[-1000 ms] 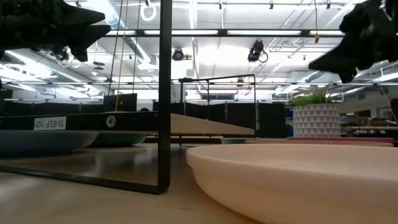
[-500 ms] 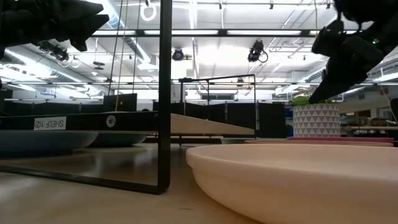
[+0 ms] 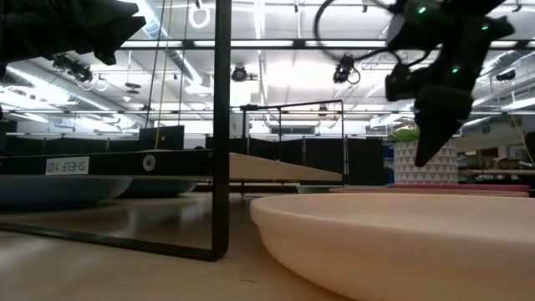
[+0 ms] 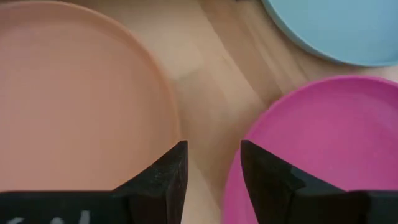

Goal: Place and stack plates onto a shelf
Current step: Put the pink plate on the shelf

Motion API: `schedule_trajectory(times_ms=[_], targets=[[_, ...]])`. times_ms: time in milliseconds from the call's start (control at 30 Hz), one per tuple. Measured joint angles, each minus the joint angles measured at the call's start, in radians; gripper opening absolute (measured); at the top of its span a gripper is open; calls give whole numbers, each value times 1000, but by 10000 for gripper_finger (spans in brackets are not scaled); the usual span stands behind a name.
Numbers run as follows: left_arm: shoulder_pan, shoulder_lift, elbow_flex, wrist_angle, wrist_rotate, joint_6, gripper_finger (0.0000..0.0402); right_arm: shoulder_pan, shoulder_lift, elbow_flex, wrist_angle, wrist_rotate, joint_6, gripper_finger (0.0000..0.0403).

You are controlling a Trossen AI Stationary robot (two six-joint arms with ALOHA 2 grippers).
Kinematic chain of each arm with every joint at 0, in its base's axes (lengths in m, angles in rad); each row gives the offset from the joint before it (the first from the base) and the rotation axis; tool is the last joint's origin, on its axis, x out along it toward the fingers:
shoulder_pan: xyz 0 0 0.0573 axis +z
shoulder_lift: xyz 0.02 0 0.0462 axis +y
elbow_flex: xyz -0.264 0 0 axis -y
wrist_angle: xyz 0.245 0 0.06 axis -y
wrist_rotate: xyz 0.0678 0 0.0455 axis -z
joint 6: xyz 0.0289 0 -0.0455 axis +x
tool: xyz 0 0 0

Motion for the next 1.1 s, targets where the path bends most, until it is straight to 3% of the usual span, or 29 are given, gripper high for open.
schedule_trajectory(times_ms=[367, 567, 733, 900, 1100], targets=[[0, 0, 0, -5, 0, -3, 172, -98, 208, 50, -74, -11, -5, 147], [0, 0, 0, -6, 0, -27, 172, -130, 253, 50, -115, -43, 2, 84], [0, 0, 0, -15, 0, -27, 172, -134, 238, 53, -145, -49, 8, 16], [0, 0, 0, -18, 1, -27, 172, -108, 192, 105, -264, -63, 47, 23], [0, 0, 0, -25, 1, -27, 172, 13, 167, 240, -336, -159, 57, 15]])
